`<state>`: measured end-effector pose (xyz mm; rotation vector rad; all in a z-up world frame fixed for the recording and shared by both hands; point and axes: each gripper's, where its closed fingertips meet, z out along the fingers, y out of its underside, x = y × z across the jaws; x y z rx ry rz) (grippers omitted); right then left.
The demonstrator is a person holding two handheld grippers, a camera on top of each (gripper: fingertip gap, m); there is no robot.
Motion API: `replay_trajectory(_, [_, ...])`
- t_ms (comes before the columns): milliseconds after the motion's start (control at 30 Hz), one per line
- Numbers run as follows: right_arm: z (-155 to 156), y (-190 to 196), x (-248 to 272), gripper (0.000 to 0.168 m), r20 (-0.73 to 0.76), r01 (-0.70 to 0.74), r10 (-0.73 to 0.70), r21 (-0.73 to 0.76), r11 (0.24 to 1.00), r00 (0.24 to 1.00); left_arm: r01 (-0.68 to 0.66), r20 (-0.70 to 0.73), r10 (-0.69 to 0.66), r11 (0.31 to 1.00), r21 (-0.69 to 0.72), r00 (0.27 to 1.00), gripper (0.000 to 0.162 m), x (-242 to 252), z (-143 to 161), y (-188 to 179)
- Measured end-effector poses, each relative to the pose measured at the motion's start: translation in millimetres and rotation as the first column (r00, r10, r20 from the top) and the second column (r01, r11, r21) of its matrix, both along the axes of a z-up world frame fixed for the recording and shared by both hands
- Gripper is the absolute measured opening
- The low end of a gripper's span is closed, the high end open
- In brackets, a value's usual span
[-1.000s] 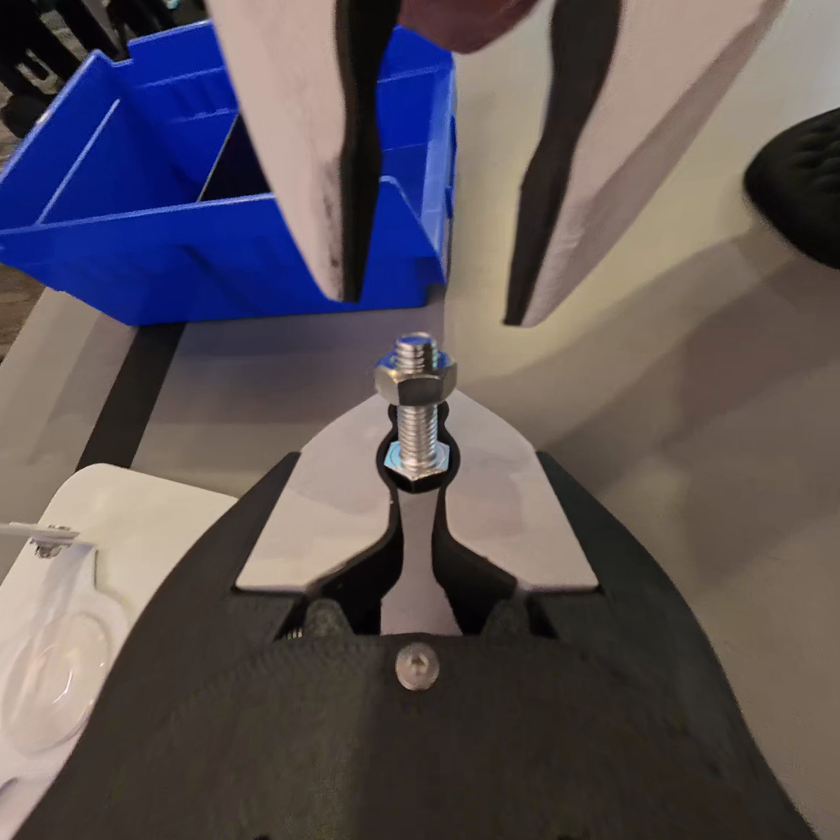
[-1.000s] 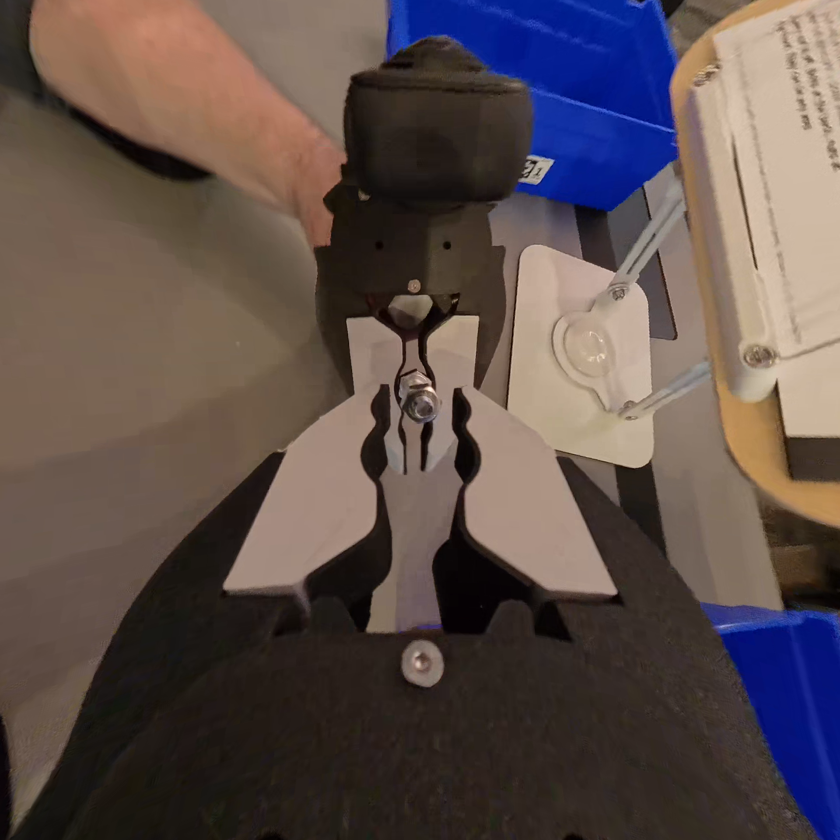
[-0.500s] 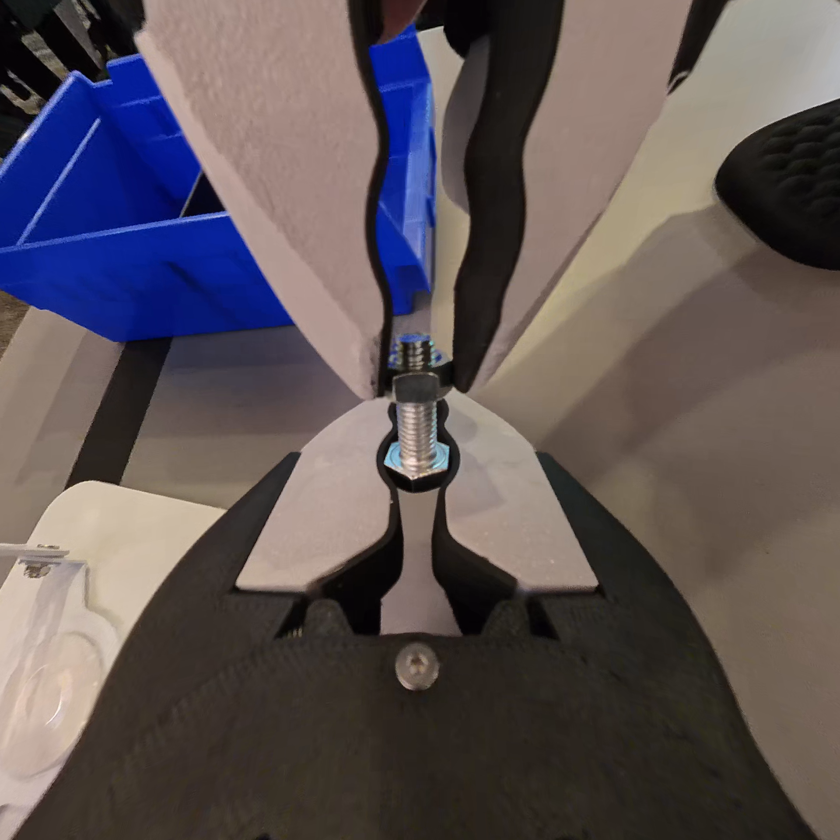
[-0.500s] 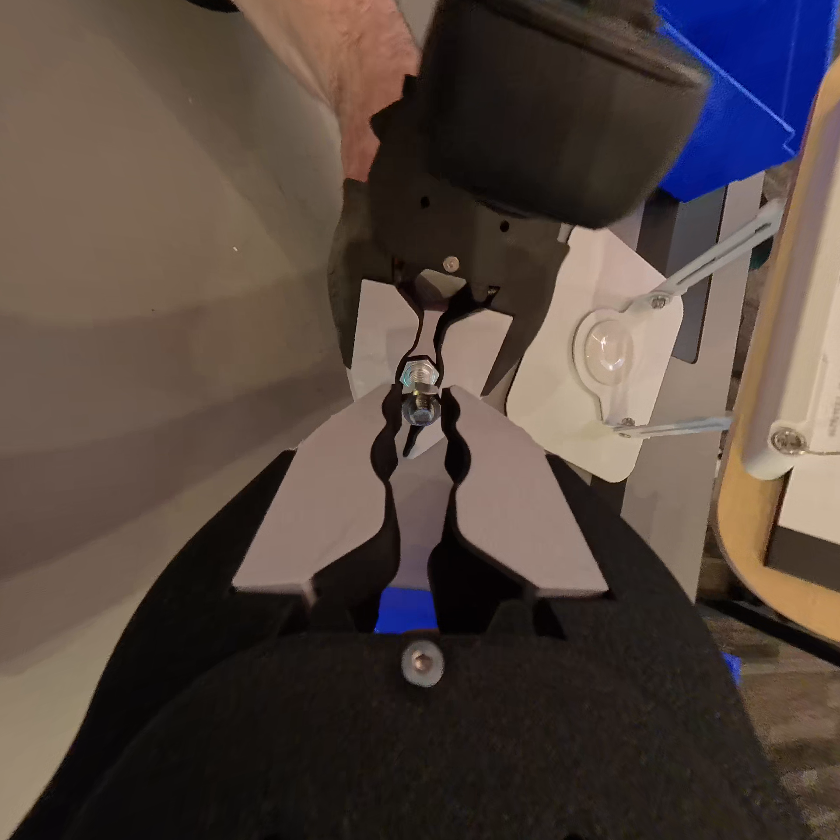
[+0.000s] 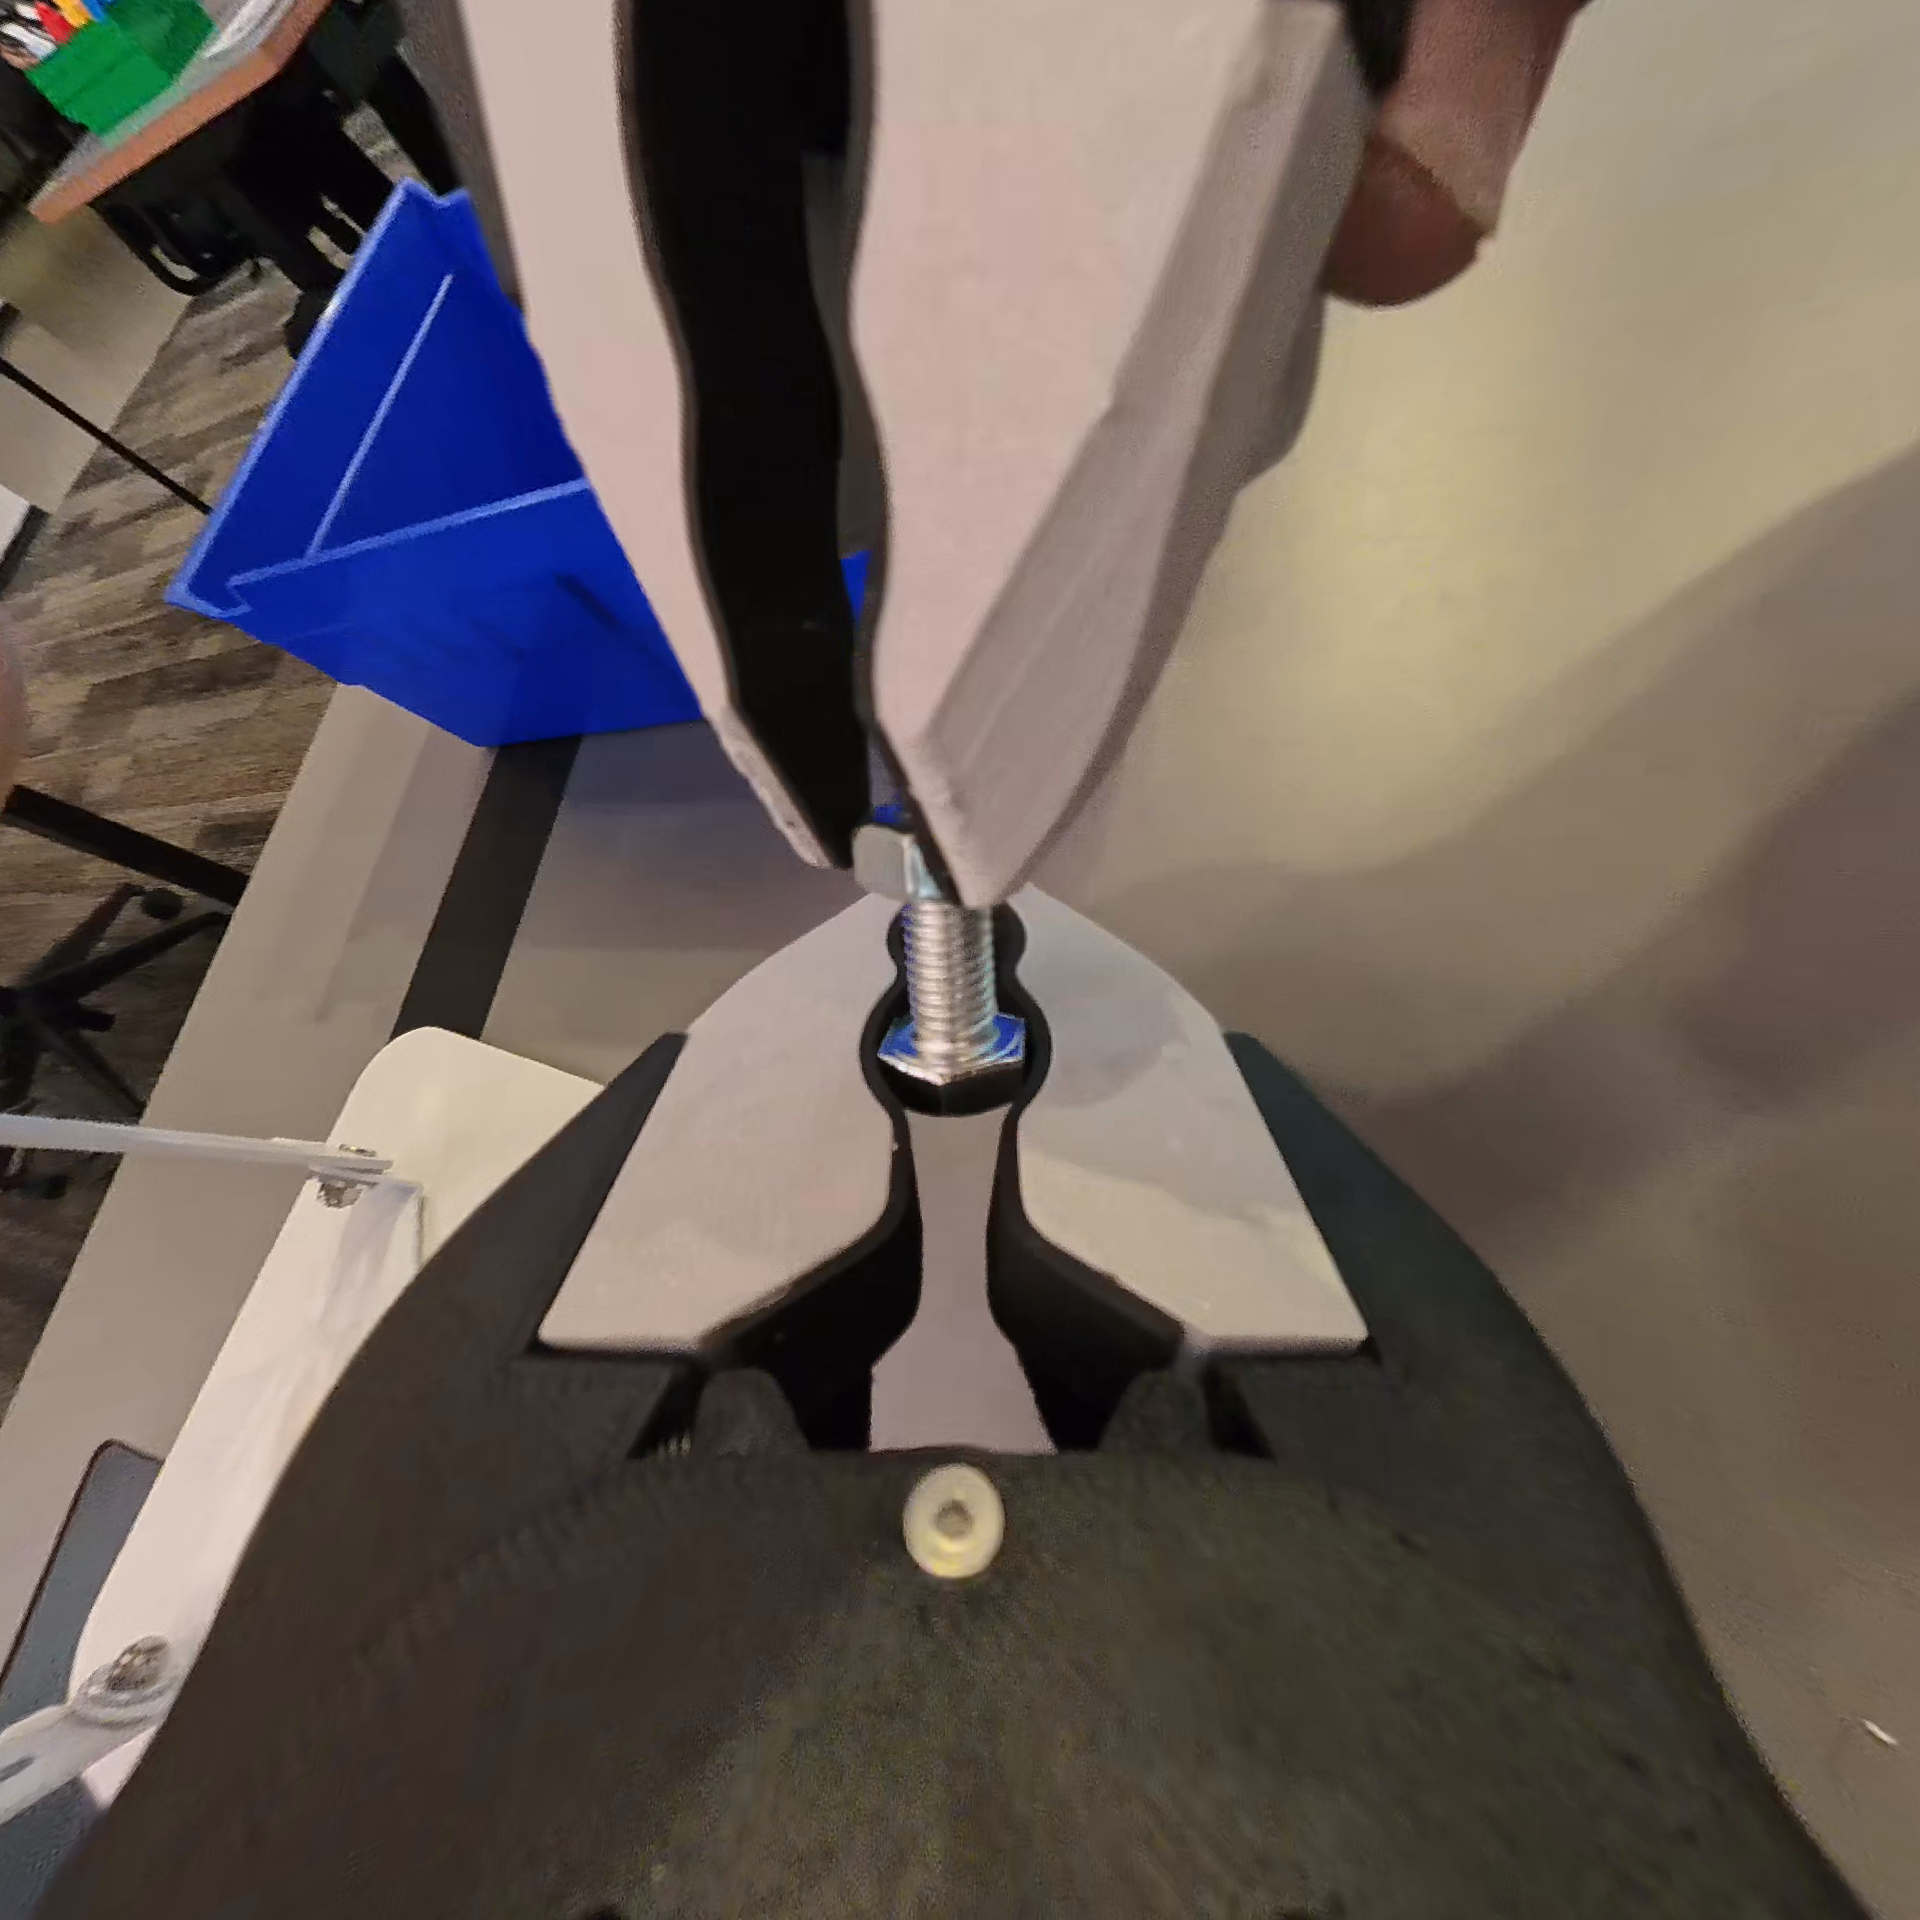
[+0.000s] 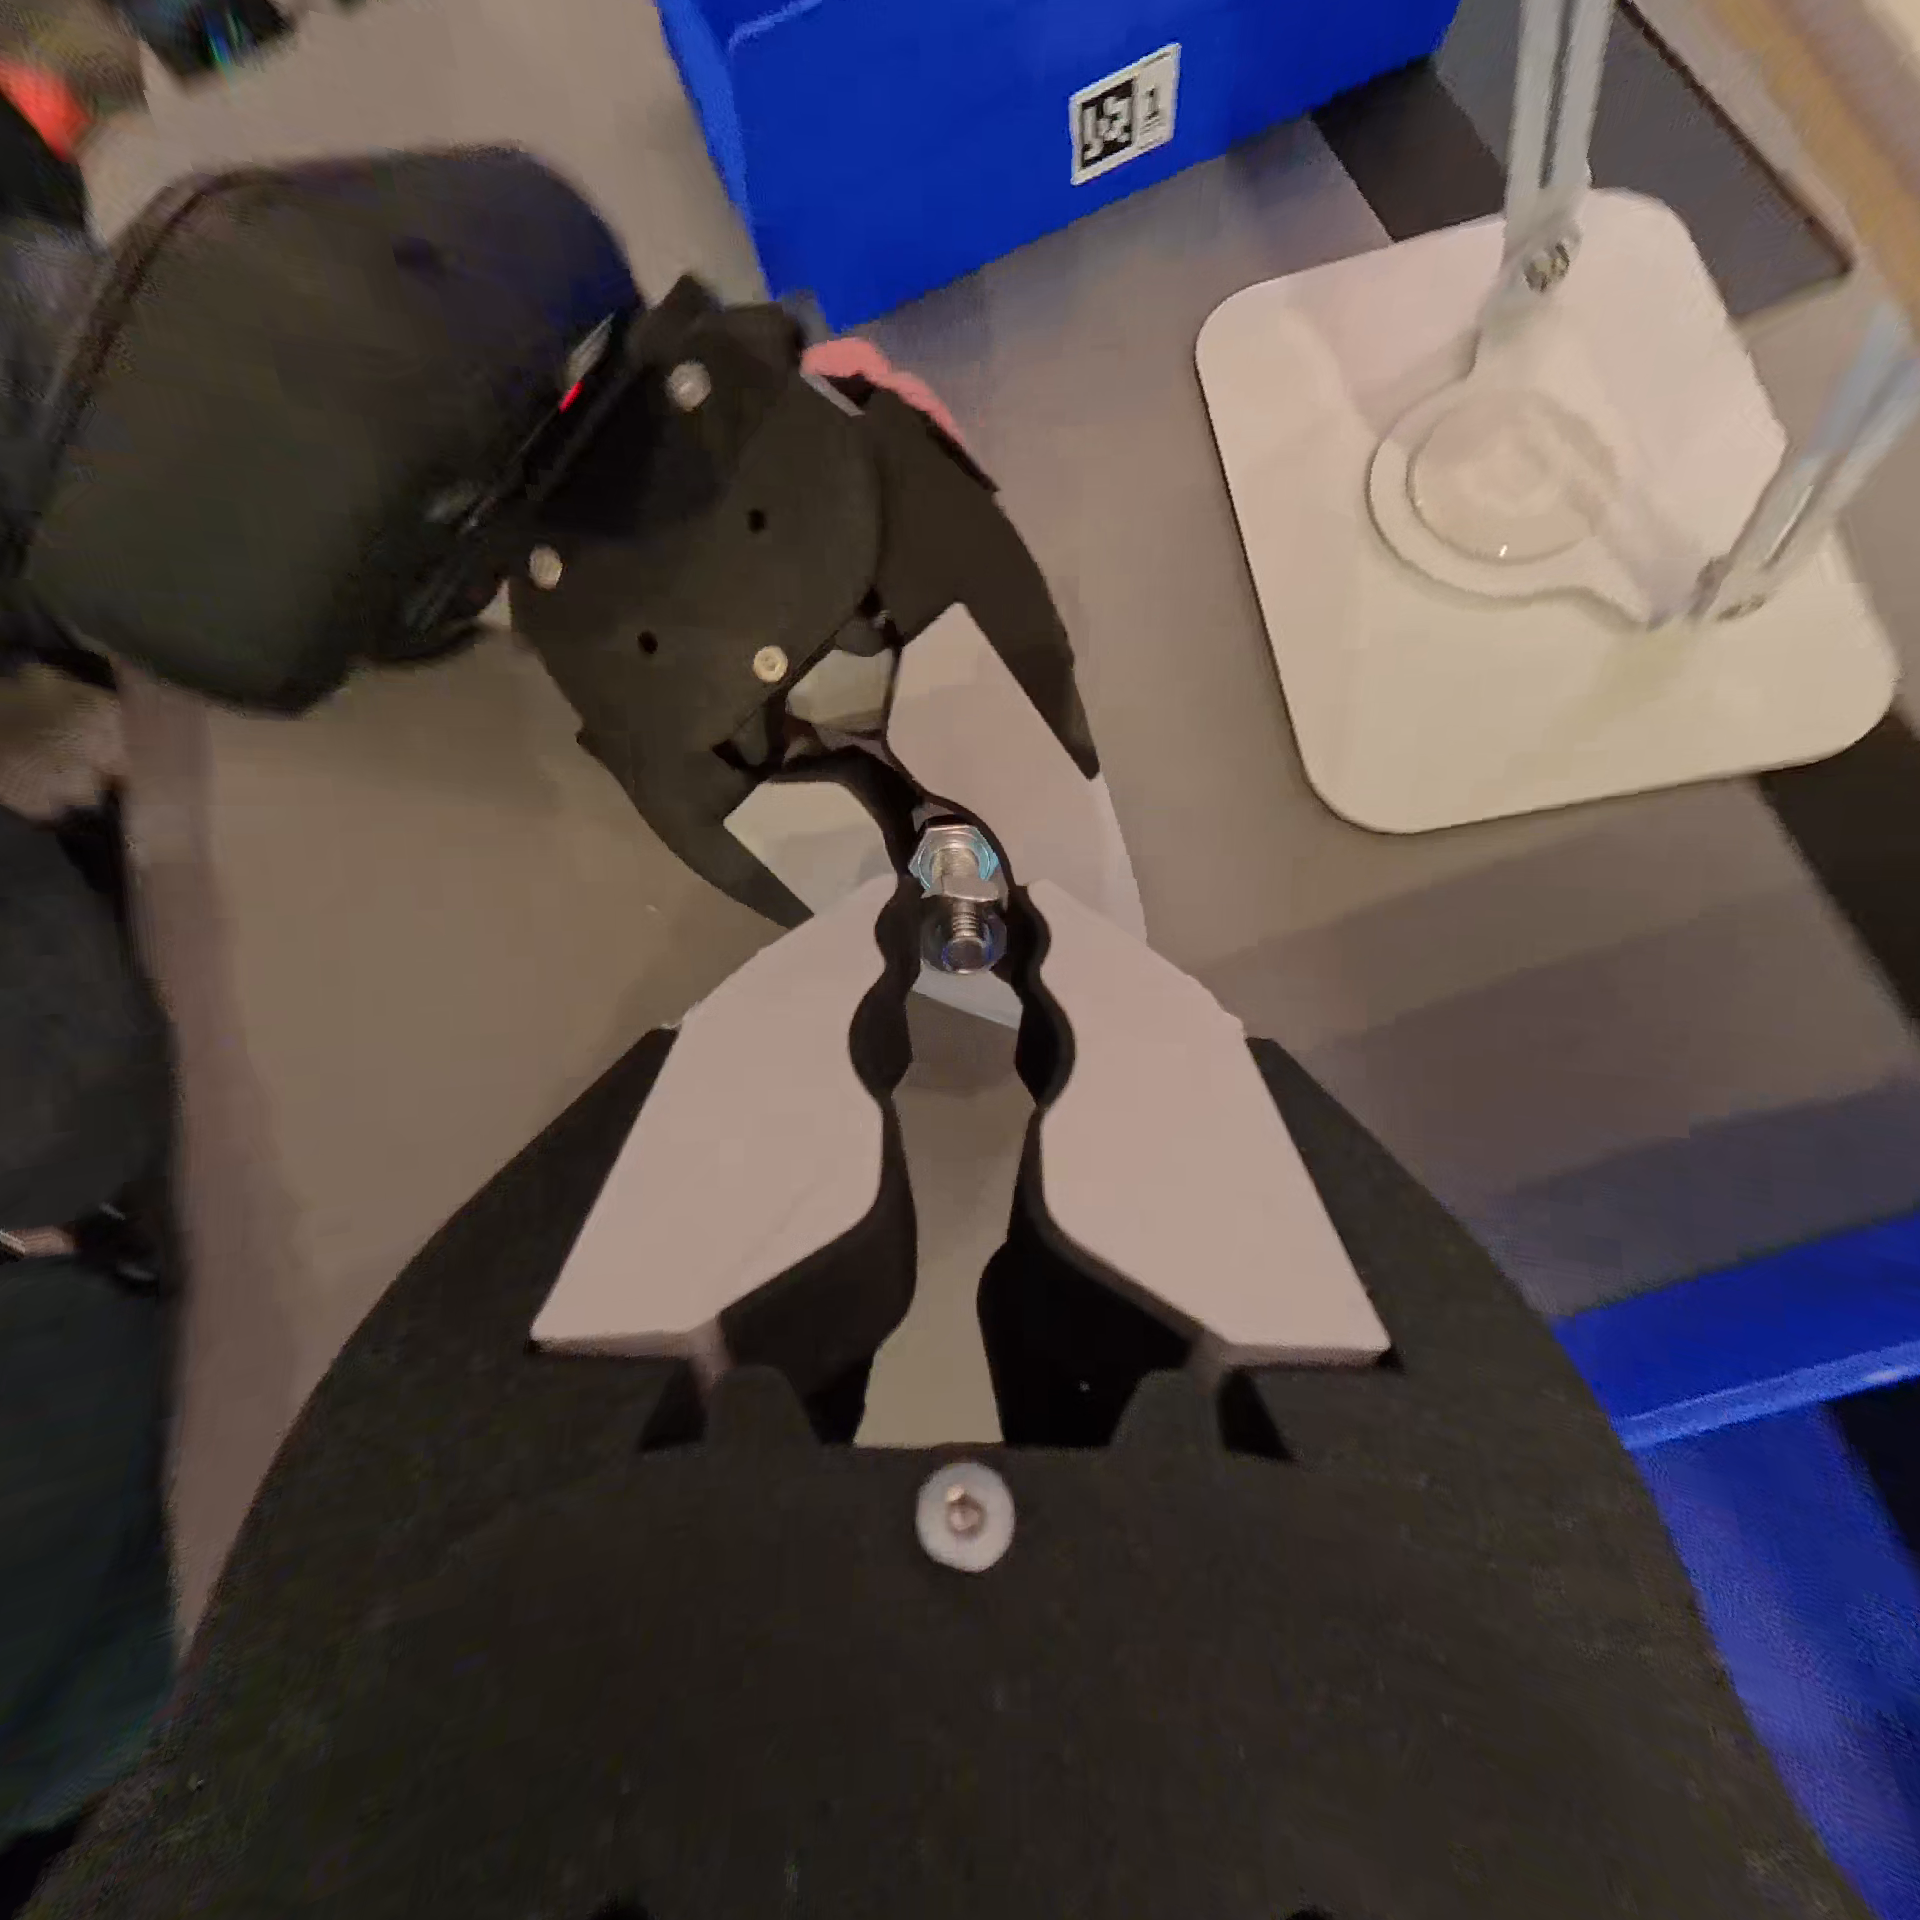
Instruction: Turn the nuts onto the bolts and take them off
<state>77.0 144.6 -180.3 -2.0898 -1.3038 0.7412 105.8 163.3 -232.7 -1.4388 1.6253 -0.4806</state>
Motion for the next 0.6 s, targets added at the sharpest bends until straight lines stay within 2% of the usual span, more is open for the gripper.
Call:
replay_trajectory(133, [-4.7, 1.1, 0.7, 0.016, -0.159, 0.147, -0.183, -0.216, 0.965, 0.97, -0.02, -0.026, 0.021, 0.998, 0.054, 0.999, 0.01, -1.0, -3.9, 3.7])
replay_trajectory(233, [-8.0, 0.1, 2.5, 0.017, -0.191, 0.17, -0.212, -0.213, 0.962, 0.959, -0.013, -0.037, 0.016, 0.998, 0.06, 0.999, 0.01, 0.2, -7.5, 2.6])
replay_trajectory(300, [-7.4, -1.1, 4.0, 0.035, -0.17, 0.143, -0.166, -0.141, 0.98, 0.971, -0.006, -0.026, 0.008, 0.999, 0.05, 1.0, 0.01, 1.1, -6.2, 1.4])
replay_trajectory(367, [3.4, -1.8, 4.7, 0.035, -0.174, 0.088, -0.089, -0.013, 0.996, 0.981, 0.004, -0.017, -0.004, 1.0, 0.03, 1.0, 0.01, 0.6, -4.7, -0.1])
replay_trajectory(433, [5.3, -2.3, 10.8, 0.035, -0.047, -0.016, 0.024, 0.172, 0.985, 0.999, 0.024, -0.006, -0.024, 1.0, 0.006, 1.0, 0.01, 0.6, -3.8, -3.0])
replay_trajectory(500, [7.1, -3.7, 13.9, 0.033, 0.093, -0.155, 0.13, 0.341, 0.927, 0.987, 0.053, 0.001, -0.053, 0.998, -0.028, 0.999, 0.01, 1.5, -3.9, -7.9])
replay_trajectory(600, [8.0, -8.1, 11.9, 0.03, 0.255, -0.335, 0.24, 0.45, 0.828, 0.937, 0.08, 0.014, -0.079, 0.995, -0.062, 0.997, 0.01, 3.4, -3.8, -13.4])
